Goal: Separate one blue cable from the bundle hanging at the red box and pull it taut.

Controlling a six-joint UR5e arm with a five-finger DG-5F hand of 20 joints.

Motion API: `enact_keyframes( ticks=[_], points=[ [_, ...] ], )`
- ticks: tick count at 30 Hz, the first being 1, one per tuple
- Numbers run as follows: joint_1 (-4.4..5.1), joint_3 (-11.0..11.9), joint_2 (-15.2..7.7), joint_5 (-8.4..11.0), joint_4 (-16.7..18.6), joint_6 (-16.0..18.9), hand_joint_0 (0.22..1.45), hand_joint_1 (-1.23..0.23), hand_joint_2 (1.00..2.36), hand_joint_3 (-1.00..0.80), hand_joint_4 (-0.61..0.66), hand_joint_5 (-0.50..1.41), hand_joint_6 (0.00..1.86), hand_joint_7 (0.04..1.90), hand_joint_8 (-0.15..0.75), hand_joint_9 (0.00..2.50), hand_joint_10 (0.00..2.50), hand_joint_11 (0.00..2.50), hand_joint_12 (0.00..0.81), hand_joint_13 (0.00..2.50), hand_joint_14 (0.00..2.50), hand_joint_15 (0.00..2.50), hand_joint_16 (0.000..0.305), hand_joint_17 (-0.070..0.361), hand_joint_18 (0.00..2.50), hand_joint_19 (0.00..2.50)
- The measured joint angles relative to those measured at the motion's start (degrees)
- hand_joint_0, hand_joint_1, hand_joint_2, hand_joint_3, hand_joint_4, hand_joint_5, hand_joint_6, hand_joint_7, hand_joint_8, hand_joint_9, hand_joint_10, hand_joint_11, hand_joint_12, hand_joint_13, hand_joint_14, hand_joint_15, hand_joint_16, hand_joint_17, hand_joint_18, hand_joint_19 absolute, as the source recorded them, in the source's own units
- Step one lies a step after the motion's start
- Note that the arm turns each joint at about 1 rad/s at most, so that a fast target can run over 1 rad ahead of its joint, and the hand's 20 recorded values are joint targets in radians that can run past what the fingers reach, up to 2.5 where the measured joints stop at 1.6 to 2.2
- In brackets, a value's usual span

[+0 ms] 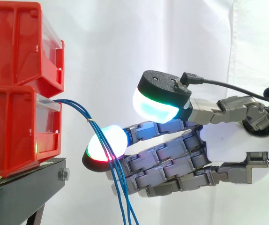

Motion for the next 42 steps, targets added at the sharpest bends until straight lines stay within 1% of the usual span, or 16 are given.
enact_keyframes(
  ticks=[4, 6, 9, 12, 18, 26, 31, 34, 38, 42],
  points=[
    [0.2, 0.3, -1.3, -0.4, 0.4, 0.4, 0.55, -0.66, 1.0, -0.5, 0.27, -0.21, 0.5, 0.83, 0.299, 0.4, 0.0, 0.08, 0.271, 0.32, 0.0, 0.01, 0.026, 0.058, 0.12, 0.0],
    [0.26, 0.7, -2.4, -0.95, 1.1, 1.2, 0.55, -0.65, 1.0, -0.5, 0.27, -0.21, 0.5, 0.83, 0.3, 0.4, 0.0, 0.08, 0.271, 0.32, 0.0, 0.01, 0.026, 0.058, 0.12, 0.0],
    [0.28, 1.3, -3.4, -2.11, 2.0, 2.9, 0.55, -0.65, 1.0, -0.49, 0.27, -0.21, 0.5, 0.83, 0.3, 0.41, 0.0, 0.08, 0.27, 0.32, 0.0, 0.02, 0.026, 0.058, 0.12, 0.0],
    [0.31, 1.6, -3.9, -3.37, 2.7, 3.8, 0.55, -0.65, 1.0, -0.49, 0.27, -0.21, 0.5, 0.83, 0.3, 0.41, 0.0, 0.08, 0.271, 0.33, 0.0, 0.02, 0.026, 0.059, 0.12, 0.0],
    [0.36, 1.7, -4.3, -4.43, 4.0, 4.8, 0.55, -0.63, 1.0, -0.49, 0.28, -0.21, 0.5, 0.84, 0.302, 0.42, 0.0, 0.08, 0.272, 0.33, 0.0, 0.02, 0.026, 0.059, 0.13, 0.0],
    [0.43, 1.7, -4.3, -4.74, 5.4, 7.3, 0.57, -0.6, 1.0, -0.48, 0.28, -0.2, 0.5, 0.84, 0.304, 0.45, 0.0, 0.09, 0.27, 0.35, 0.0, 0.03, 0.026, 0.058, 0.14, 0.0],
    [0.5, 1.7, -4.3, -4.74, 6.3, 7.6, 0.59, -0.55, 1.0, -0.47, 0.29, -0.19, 0.5, 0.85, 0.303, 0.48, 0.0, 0.11, 0.266, 0.36, 0.0, 0.04, 0.025, 0.056, 0.15, 0.0],
    [0.51, 1.7, -4.3, -4.77, 6.3, 8.1, 0.59, -0.55, 1.0, -0.47, 0.29, -0.19, 0.5, 0.85, 0.304, 0.48, 0.0, 0.1, 0.266, 0.37, 0.0, 0.04, 0.025, 0.057, 0.15, 0.0],
    [0.52, 1.7, -4.3, -4.88, 6.4, 9.6, 0.59, -0.56, 1.0, -0.47, 0.3, -0.18, 0.5, 0.89, 0.308, 0.49, 0.0, 0.12, 0.268, 0.37, 0.0, 0.03, 0.025, 0.057, 0.16, 0.0],
    [0.52, 1.7, -4.3, -4.91, 6.5, 10.2, 0.58, -0.62, 1.0, -0.47, 0.3, -0.17, 0.5, 0.94, 0.309, 0.5, 0.0, 0.14, 0.27, 0.38, 0.0, 0.04, 0.025, 0.057, 0.17, 0.0]
  ],
)
